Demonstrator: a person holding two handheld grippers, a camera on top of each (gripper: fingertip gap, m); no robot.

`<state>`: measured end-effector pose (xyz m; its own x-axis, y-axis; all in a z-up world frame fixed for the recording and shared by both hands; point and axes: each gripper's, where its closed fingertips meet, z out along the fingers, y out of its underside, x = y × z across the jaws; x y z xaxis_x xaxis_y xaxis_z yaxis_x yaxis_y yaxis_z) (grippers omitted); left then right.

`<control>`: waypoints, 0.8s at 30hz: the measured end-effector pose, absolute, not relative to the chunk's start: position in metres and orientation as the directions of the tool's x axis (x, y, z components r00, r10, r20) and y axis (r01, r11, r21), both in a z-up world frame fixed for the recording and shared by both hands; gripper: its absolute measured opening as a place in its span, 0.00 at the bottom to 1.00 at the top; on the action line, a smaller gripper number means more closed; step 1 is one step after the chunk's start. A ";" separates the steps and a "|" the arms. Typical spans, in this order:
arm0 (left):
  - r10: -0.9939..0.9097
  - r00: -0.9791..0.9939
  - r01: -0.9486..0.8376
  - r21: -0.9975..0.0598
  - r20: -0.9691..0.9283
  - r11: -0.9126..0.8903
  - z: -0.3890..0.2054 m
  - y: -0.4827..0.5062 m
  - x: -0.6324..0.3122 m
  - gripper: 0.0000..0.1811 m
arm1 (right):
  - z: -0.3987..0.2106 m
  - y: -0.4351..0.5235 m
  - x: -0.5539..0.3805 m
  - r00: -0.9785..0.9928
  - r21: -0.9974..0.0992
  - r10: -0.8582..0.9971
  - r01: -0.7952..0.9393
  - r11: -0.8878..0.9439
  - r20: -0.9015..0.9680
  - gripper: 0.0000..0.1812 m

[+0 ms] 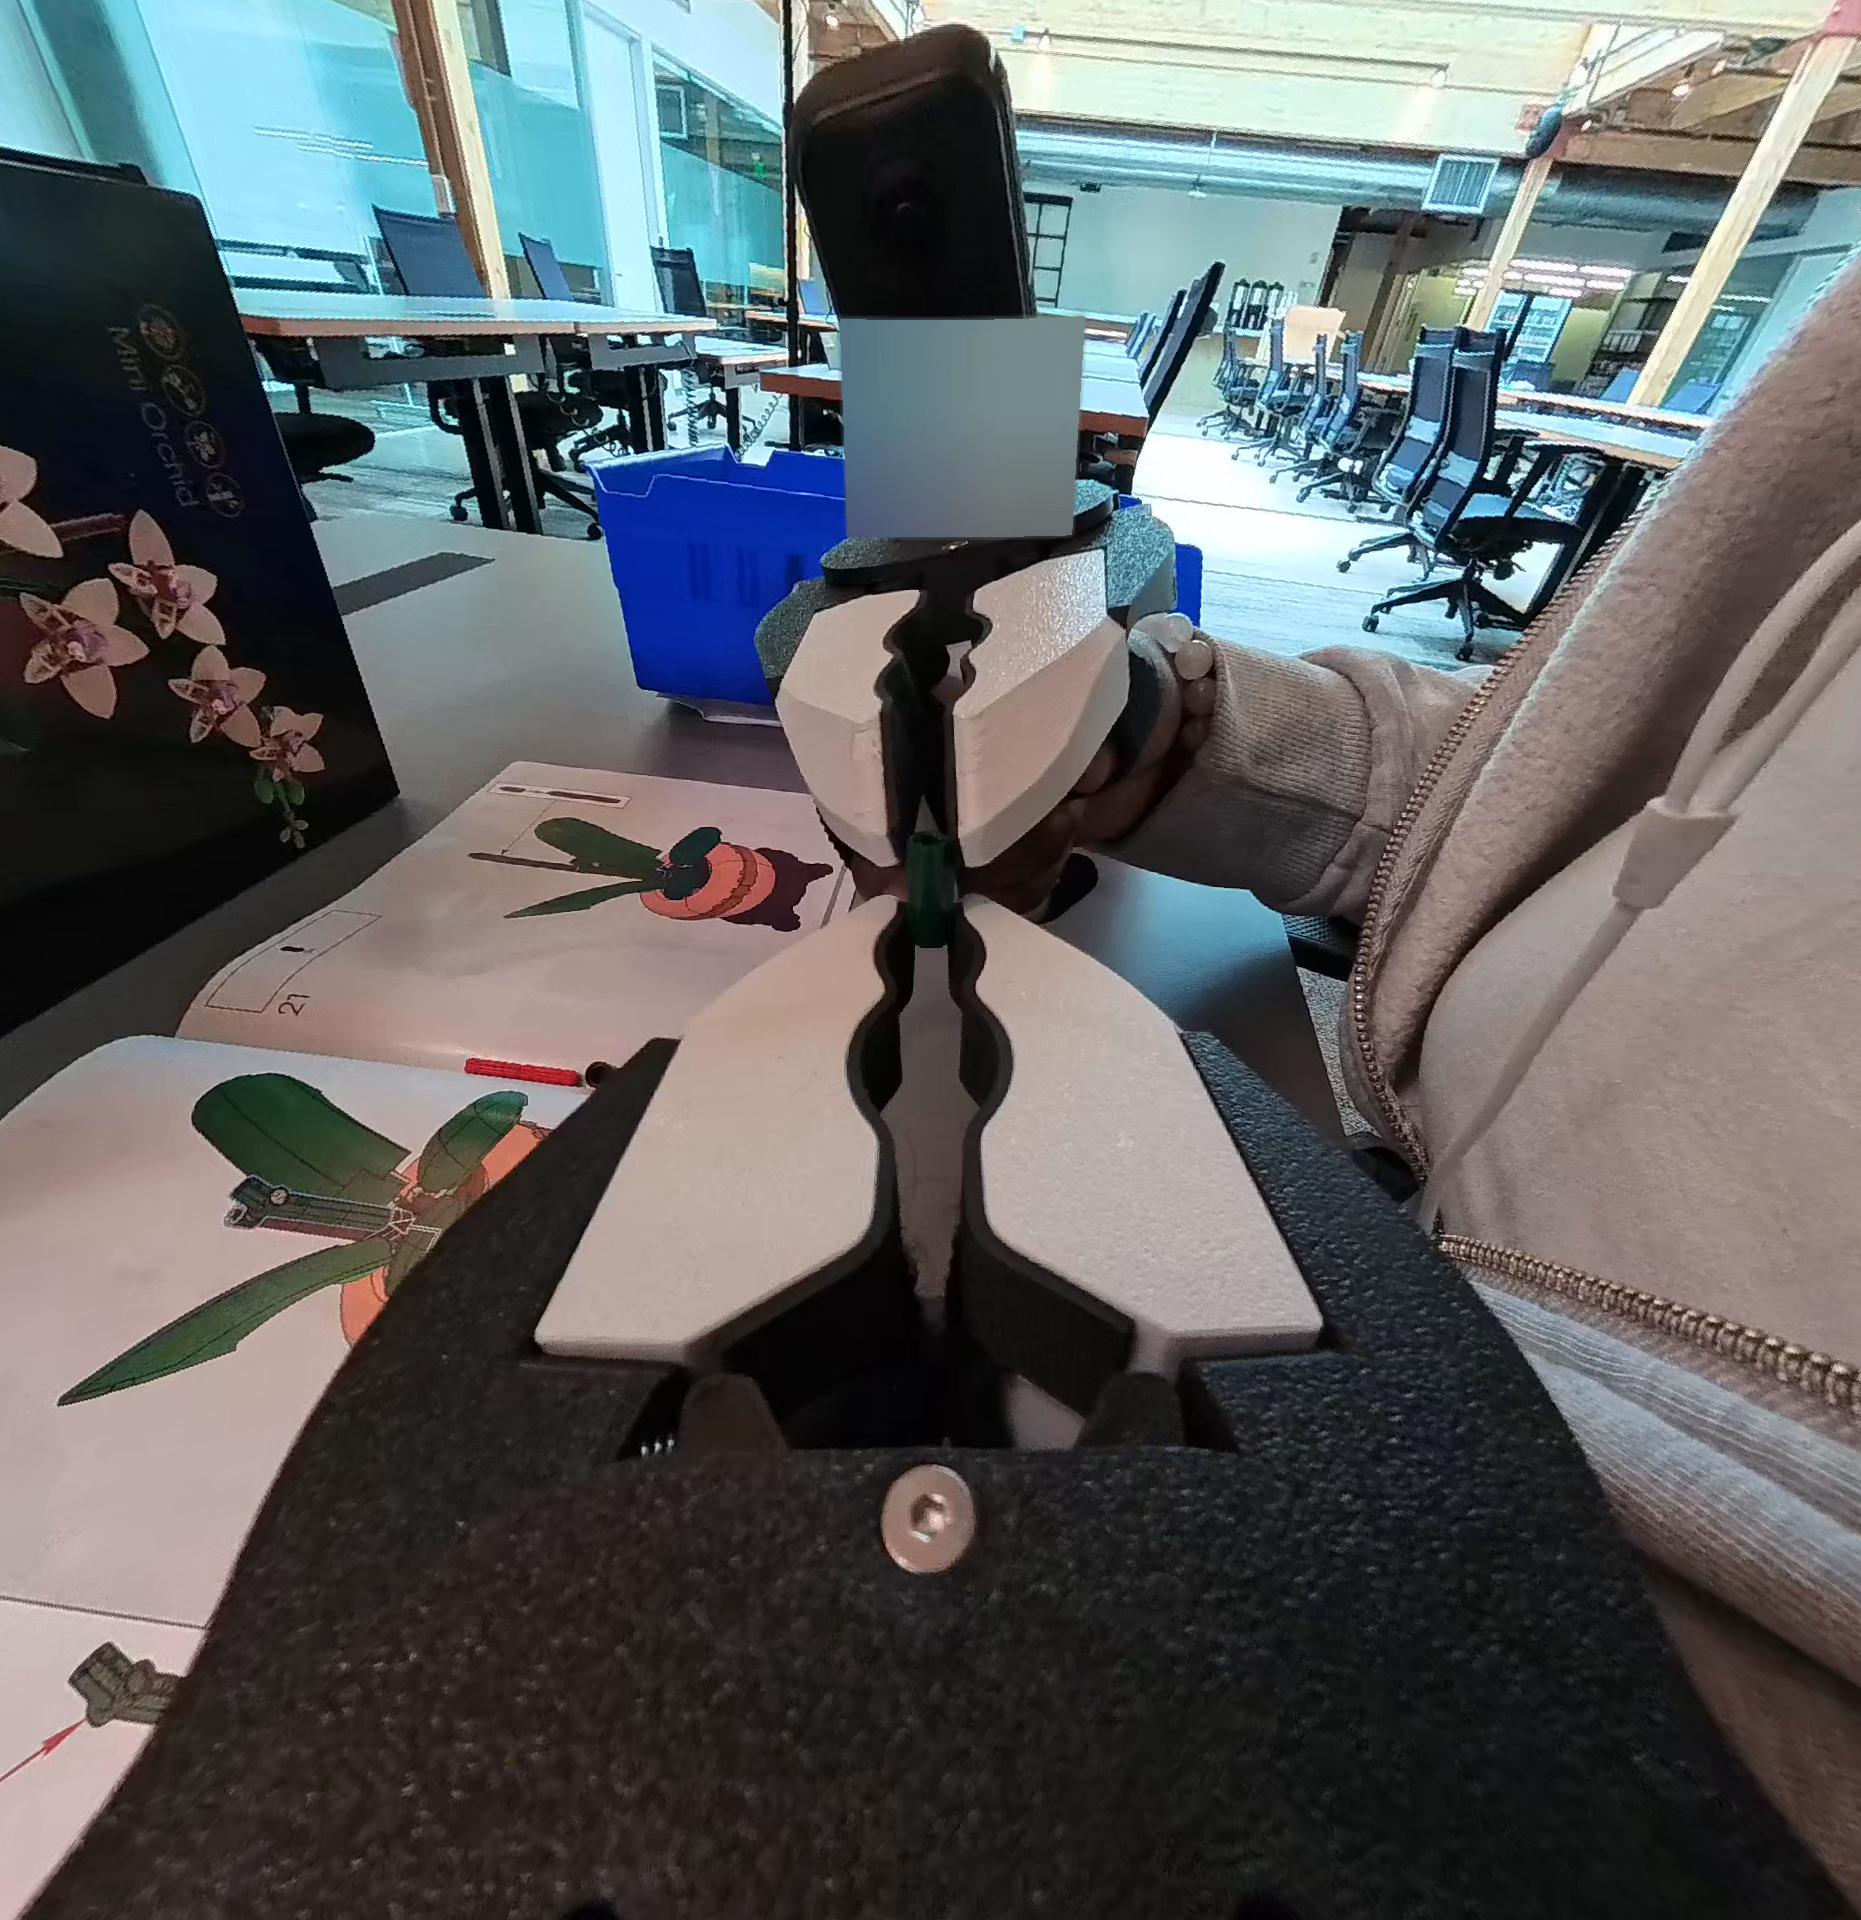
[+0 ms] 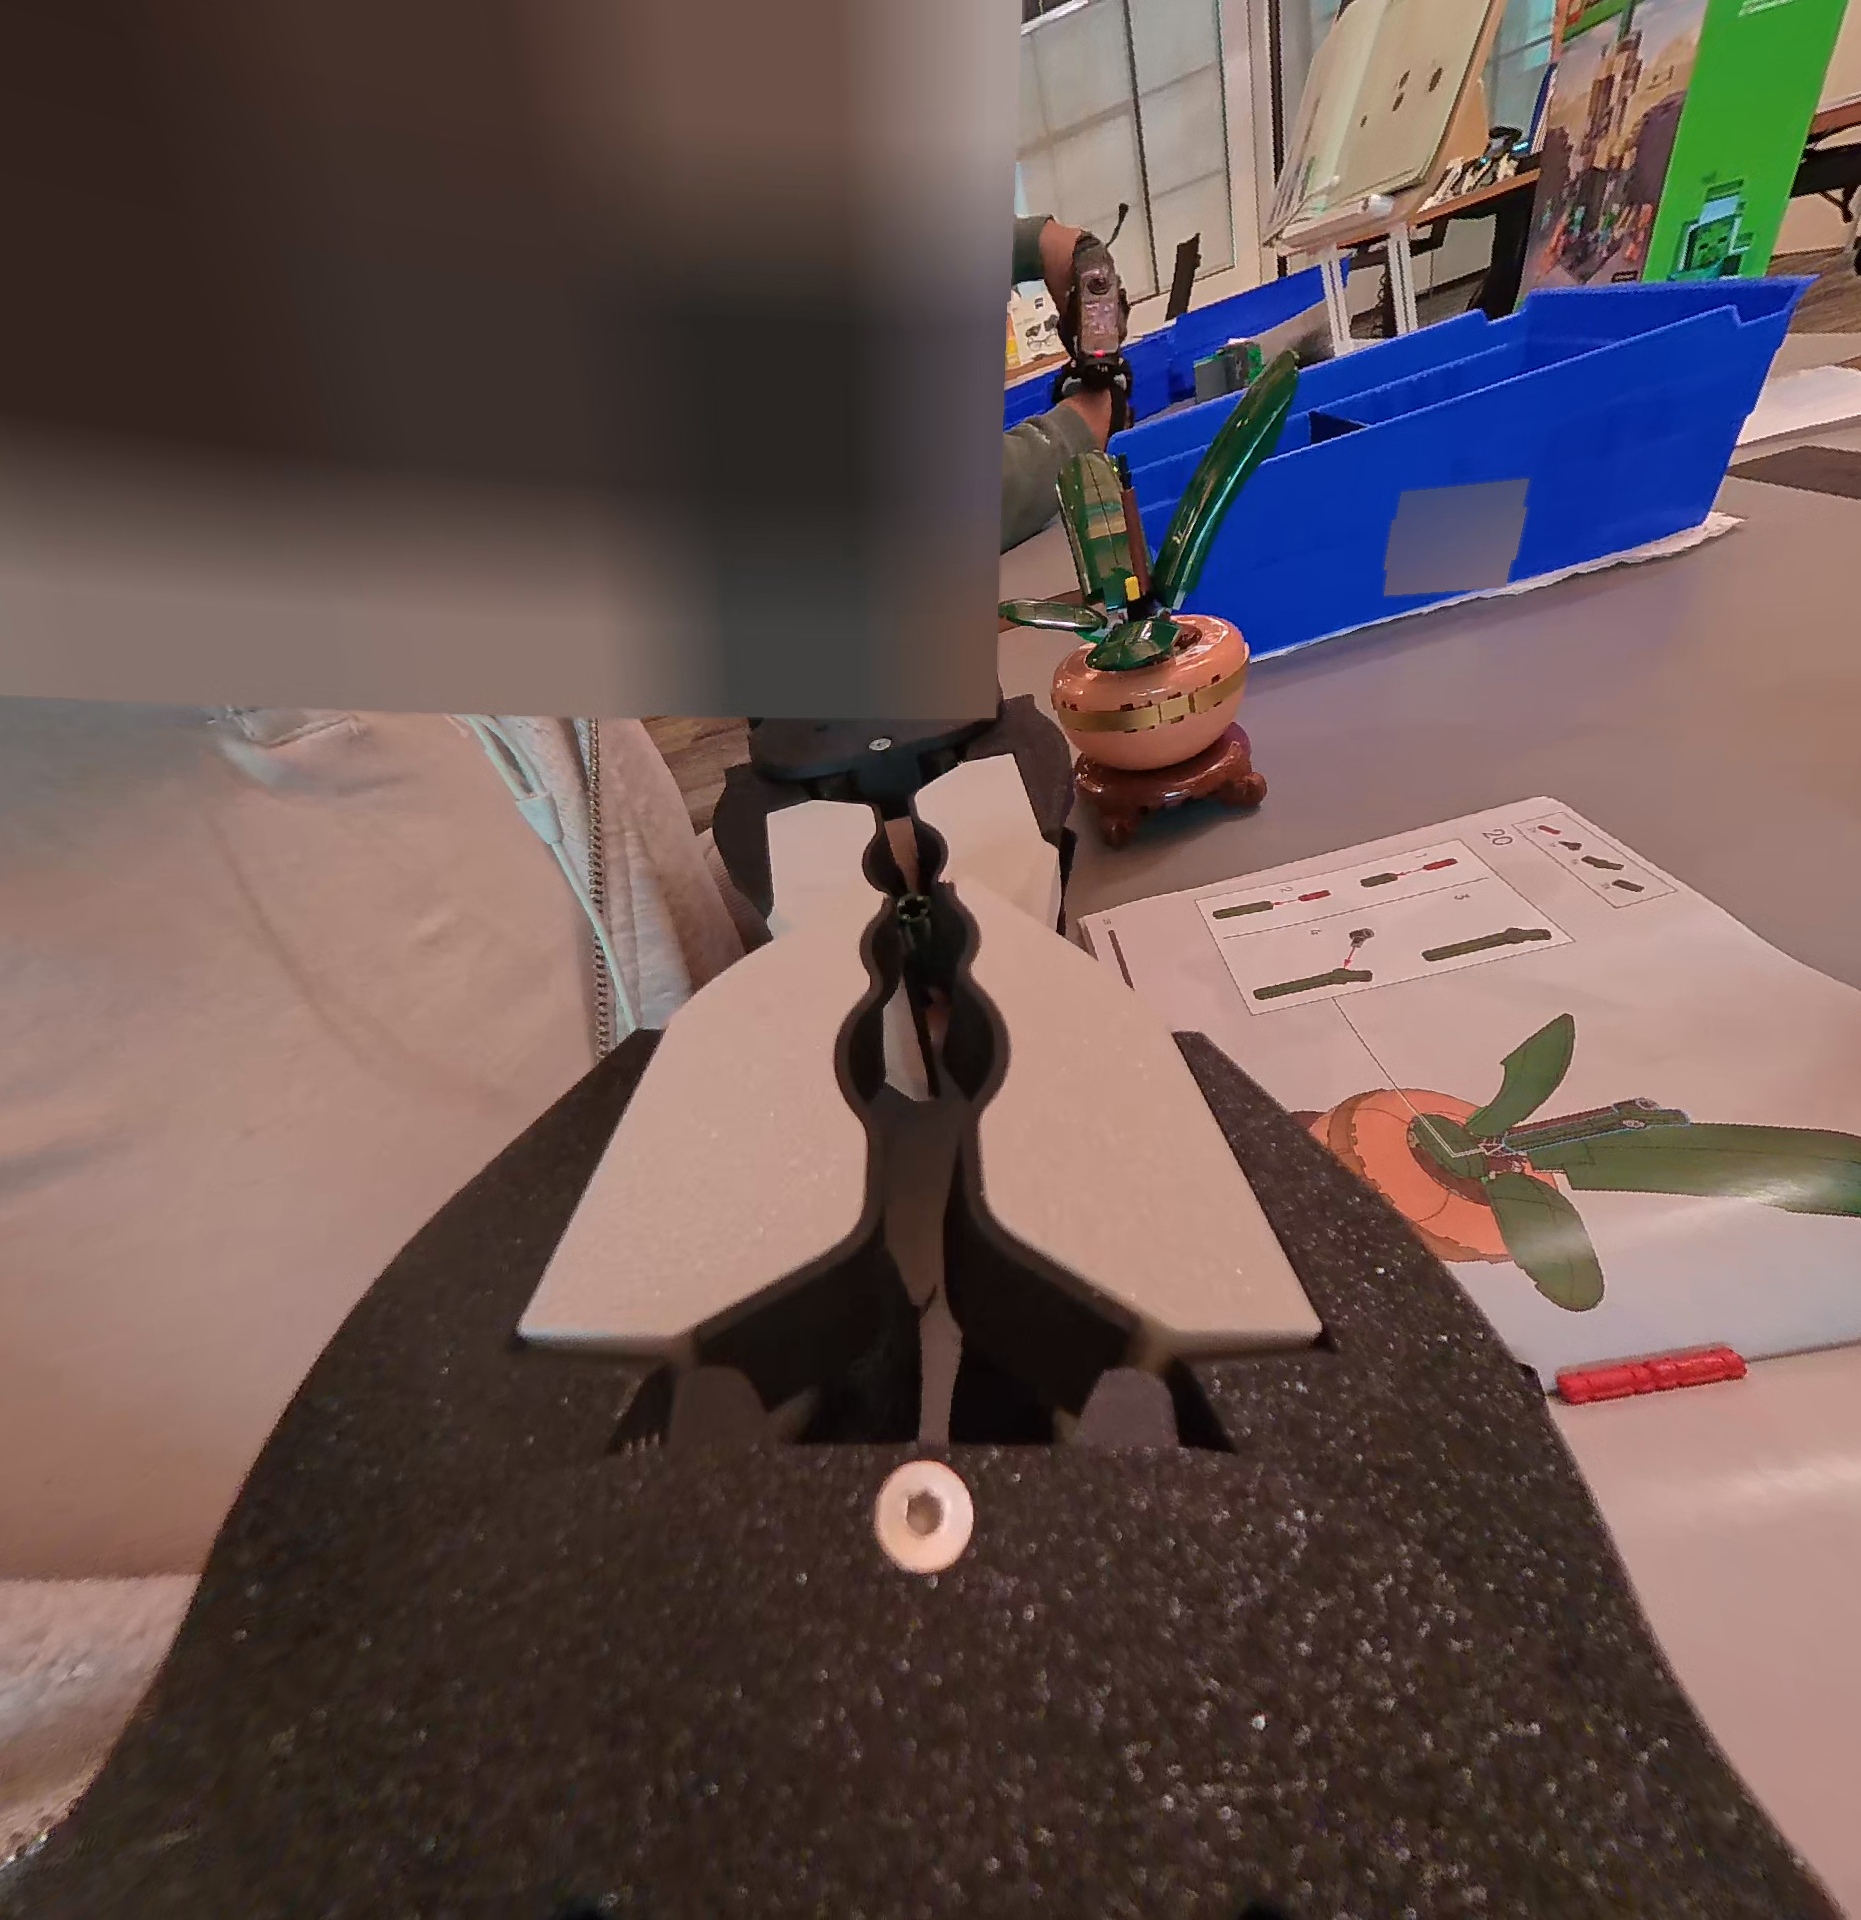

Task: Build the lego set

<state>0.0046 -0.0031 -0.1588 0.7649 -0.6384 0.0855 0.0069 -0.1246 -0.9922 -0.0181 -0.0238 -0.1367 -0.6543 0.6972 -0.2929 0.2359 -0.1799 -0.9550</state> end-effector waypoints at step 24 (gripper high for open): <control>-0.642 0.761 0.007 -0.991 0.092 -0.134 -0.160 -0.004 0.005 0.03 | -0.139 -0.023 -0.015 -0.650 -0.955 0.703 0.245 -0.166 -0.289 0.03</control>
